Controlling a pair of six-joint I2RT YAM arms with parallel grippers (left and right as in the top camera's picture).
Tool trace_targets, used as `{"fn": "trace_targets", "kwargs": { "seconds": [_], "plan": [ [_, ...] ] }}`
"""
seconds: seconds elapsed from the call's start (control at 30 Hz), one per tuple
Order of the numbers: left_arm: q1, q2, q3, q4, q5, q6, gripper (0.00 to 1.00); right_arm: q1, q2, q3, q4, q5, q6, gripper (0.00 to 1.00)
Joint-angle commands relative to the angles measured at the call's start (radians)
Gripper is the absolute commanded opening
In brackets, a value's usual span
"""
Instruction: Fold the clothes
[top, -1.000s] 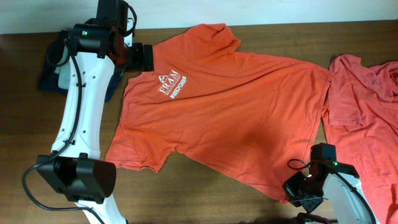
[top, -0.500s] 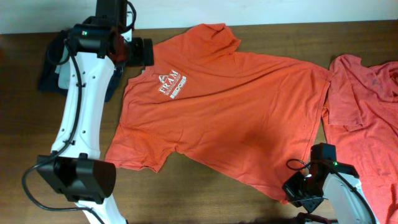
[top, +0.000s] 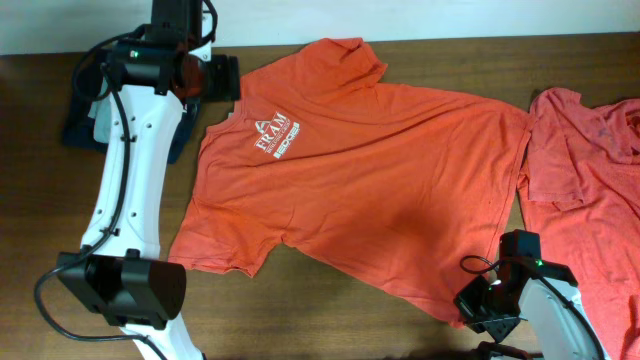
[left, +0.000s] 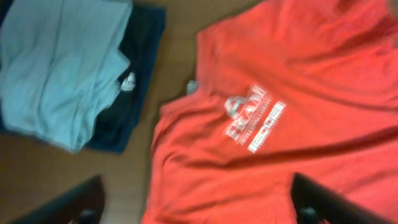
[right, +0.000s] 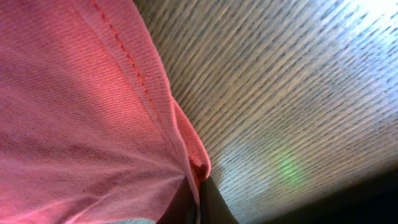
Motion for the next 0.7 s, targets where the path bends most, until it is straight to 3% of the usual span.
{"fn": "trace_targets", "kwargs": {
  "seconds": [0.0,0.27,0.5,0.67],
  "plan": [
    [0.018,-0.014,-0.002,-0.073,-0.115,0.026,0.99,0.0,0.003,-0.008,0.006,-0.002,-0.007,0.04],
    [0.114,0.076,-0.041,-0.319,-0.065,0.007,0.94,0.001,0.003,-0.008,0.014,-0.002,-0.007,0.04],
    [0.183,0.115,-0.27,-0.241,0.049,0.019,0.89,0.001,0.003,-0.008,0.014,-0.001,-0.008,0.07],
    [0.216,0.115,-0.453,-0.172,0.084,0.018,0.52,0.001,0.003,-0.008,0.015,-0.002,-0.008,0.07]
  ]
}}
